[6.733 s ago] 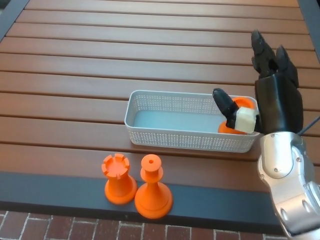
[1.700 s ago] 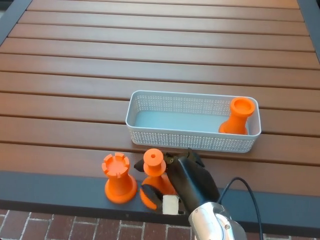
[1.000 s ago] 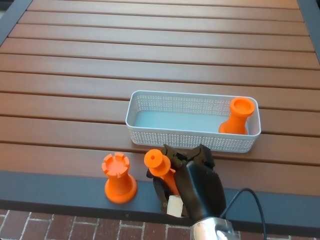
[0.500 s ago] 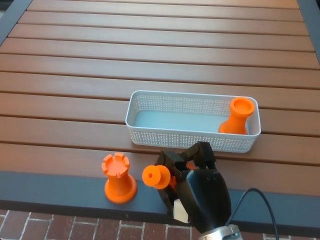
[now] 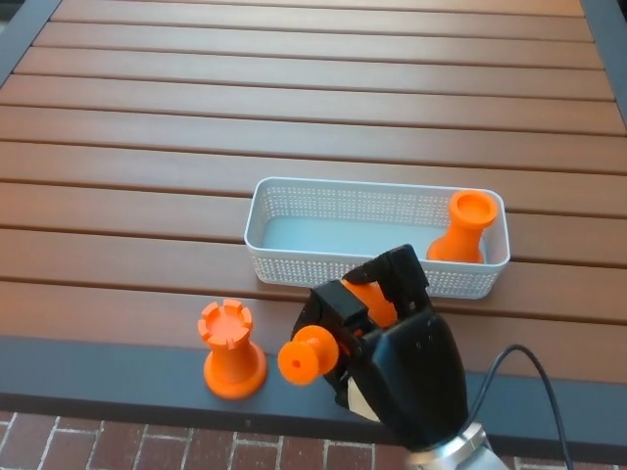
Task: Using the right hand to place 3 different shape and weight chess pieces into a small container
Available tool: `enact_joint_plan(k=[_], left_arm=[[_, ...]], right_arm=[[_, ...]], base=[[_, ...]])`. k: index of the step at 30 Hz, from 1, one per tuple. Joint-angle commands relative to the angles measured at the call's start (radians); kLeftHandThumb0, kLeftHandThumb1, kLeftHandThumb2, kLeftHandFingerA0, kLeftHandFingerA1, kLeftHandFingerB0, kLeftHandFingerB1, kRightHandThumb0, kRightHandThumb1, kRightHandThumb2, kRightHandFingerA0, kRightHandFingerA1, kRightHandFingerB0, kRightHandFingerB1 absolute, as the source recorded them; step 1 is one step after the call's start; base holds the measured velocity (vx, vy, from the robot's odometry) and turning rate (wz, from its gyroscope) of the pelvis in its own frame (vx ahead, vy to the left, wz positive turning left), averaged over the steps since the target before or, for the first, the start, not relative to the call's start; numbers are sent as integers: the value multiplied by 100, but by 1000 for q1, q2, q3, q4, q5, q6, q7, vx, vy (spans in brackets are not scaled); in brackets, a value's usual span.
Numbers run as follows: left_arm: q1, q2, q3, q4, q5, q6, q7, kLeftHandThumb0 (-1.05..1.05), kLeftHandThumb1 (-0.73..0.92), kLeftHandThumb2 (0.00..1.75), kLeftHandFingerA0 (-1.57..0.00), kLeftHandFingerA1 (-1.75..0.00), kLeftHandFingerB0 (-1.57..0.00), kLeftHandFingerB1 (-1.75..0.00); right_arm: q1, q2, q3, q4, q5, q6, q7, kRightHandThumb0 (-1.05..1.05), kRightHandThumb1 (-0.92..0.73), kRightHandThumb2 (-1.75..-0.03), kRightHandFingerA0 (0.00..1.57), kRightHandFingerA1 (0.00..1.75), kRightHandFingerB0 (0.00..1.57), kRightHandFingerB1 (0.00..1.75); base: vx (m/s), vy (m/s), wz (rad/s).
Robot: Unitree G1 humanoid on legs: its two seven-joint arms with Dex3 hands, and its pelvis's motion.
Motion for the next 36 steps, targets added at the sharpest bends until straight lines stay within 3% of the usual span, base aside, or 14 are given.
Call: enact_joint_plan(k=[1,8,9,12,13,14,15,18,23,27,36], left_arm=[[-5,-3,-9,33,19,-46,-27,-16,21,163,-136,-155,-119,-142],[7,-19,10,15,-24,-18,-54,-11,20,166,-132,-155,-118,-143],[-3,-15,12,26,-18,-16,-48,-14,16,163,-131,-155,-120,-141],[-7,-14,14,31,-16,-15,-47,-14,16,163,-131,-155,-120,-141],[-11,-14,15,35,-13,-25,-47,-14,19,165,-134,-155,-119,-139],[-15,-14,16,40,-9,-36,-47,-14,19,165,-134,-155,-119,-139],[-8,-14,13,32,-4,-34,-41,-13,22,160,-134,-157,-118,-145],[3,-21,14,14,-5,-30,-35,-14,21,165,-133,-158,-118,-144],[-10,-23,29,28,-30,-37,-59,-17,21,165,-135,-154,-119,-139],[7,-23,22,0,-17,-30,-53,-13,22,162,-136,-156,-119,-143],[7,-31,37,-16,-39,11,-64,-11,22,163,-129,-158,-117,-143]], right_arm=[[-49,-26,-9,-62,-91,-133,-161,-14,-66,-111,85,175,60,175],[-62,-36,-48,-95,-72,-161,-115,-12,-60,-120,86,175,60,175],[-72,-39,-78,-118,-53,-157,-89,-19,-67,-107,88,175,62,175],[-74,-38,-96,-128,-49,-160,-75,-19,-67,-107,88,175,62,175],[-73,-38,-111,-137,-30,-156,-34,-17,-57,-122,86,175,61,175],[-74,-39,-129,-148,-5,-150,15,-17,-57,-122,86,175,61,175],[-84,-45,-150,-140,19,-135,58,-21,-66,-106,80,175,57,173],[-110,-51,-202,-110,55,-113,132,-21,-69,-101,75,175,59,165],[-173,-49,-266,-40,109,-121,194,-20,-64,-108,79,175,64,163],[-222,-41,-329,-8,165,-81,284,-21,-69,-94,82,175,66,161],[-231,-21,-378,25,234,-50,429,-16,-64,-95,81,175,67,163]], base=[[0,0,0],[0,0,0],[0,0,0],[0,0,0],[0,0,0],[0,0,0],[0,0,0],[0,0,0],[0,0,0],[0,0,0],[0,0,0]])
